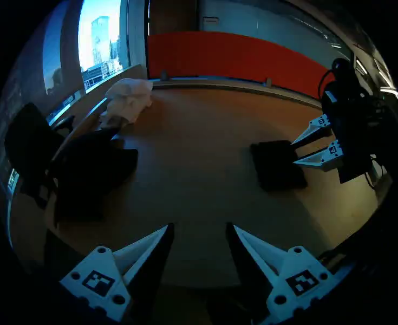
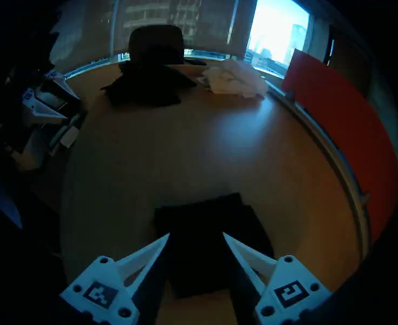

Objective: Fold towel

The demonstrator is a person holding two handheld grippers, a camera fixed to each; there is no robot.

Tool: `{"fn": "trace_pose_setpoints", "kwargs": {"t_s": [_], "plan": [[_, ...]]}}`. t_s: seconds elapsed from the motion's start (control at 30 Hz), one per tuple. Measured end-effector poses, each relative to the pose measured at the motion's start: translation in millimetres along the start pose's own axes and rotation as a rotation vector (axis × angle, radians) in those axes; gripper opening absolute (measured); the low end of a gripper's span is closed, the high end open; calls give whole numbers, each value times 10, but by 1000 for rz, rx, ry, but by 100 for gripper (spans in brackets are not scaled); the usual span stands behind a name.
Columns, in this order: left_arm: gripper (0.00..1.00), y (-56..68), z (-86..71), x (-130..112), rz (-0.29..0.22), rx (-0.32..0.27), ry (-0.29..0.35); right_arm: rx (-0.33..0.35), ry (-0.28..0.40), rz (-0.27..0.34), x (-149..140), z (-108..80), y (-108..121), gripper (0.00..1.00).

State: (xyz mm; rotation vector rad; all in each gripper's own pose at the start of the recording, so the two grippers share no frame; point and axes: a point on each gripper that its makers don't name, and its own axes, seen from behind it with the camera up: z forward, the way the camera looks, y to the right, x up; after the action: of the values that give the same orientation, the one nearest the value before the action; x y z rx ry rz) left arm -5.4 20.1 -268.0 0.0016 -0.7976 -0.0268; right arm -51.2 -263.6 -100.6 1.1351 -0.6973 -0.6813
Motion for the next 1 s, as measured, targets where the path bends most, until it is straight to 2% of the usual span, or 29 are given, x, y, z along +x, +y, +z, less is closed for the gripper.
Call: {"fn": "trace_pose_setpoints", "kwargs": {"t_s": [0.17, 0.7, 1.0], "plan": [[70, 16, -15, 16, 1, -4, 7, -19, -11, 17, -106, -47, -4, 63], [69, 25, -11, 65, 28, -18, 14, -61, -66, 113, -643, -146, -71, 63], [70, 54, 8, 50, 39, -25, 8, -68, -97, 148, -865, -94, -133, 63]]}}
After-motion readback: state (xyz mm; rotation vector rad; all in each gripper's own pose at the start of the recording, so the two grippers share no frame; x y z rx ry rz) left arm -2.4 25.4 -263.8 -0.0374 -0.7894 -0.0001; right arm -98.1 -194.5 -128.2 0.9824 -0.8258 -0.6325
